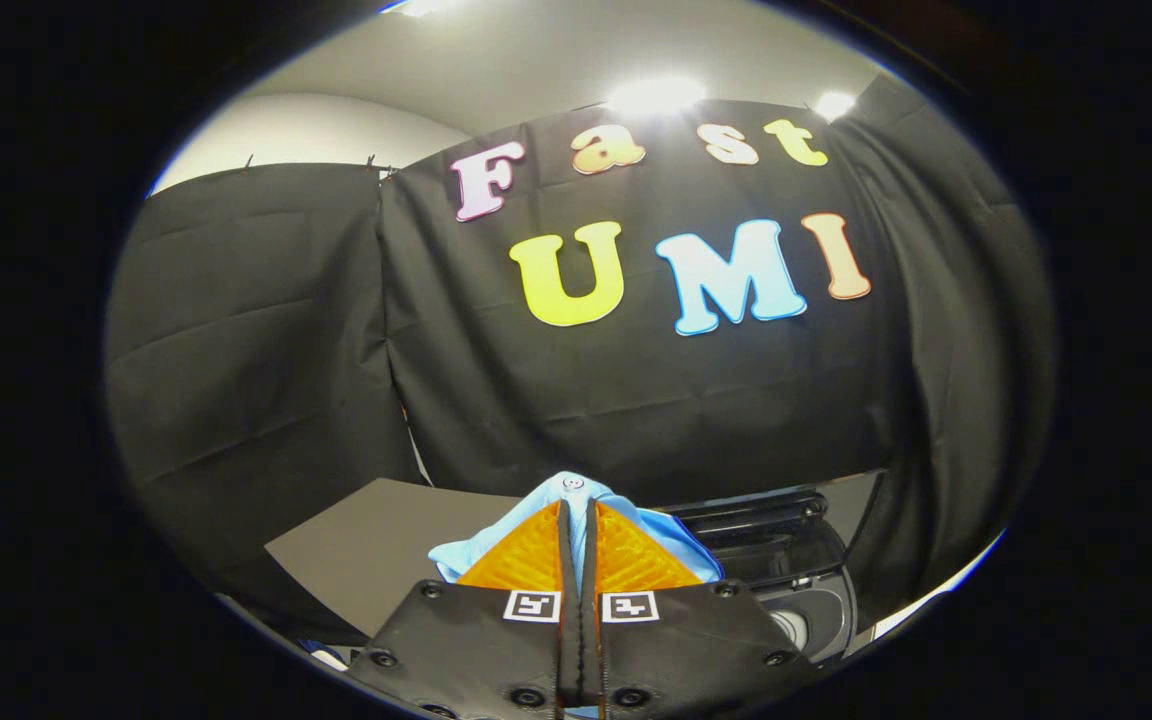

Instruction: Put the clothes into the washing machine and then close the washing machine lid.

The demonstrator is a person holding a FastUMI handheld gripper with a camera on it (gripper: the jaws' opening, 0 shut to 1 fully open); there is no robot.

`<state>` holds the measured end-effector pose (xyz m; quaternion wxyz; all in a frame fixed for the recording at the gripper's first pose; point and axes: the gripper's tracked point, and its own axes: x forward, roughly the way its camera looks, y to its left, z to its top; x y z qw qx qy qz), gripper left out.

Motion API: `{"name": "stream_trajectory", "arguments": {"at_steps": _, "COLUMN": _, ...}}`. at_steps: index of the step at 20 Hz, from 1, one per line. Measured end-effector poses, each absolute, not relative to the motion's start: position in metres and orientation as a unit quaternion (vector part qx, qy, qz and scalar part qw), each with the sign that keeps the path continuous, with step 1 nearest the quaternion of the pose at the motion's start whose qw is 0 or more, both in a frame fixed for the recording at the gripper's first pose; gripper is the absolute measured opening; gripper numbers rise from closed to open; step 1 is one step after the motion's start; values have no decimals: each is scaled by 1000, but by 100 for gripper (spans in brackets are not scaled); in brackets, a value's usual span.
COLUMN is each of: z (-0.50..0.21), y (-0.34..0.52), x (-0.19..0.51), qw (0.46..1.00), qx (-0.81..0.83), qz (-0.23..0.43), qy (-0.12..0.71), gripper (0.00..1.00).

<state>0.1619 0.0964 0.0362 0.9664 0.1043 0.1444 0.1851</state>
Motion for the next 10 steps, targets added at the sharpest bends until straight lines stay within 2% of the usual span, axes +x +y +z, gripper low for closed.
{"name": "stream_trajectory", "arguments": {"at_steps": 10, "z": -2, "y": 34, "x": 166, "qw": 972, "qx": 105, "qz": 139, "qy": 158, "gripper": 1}}
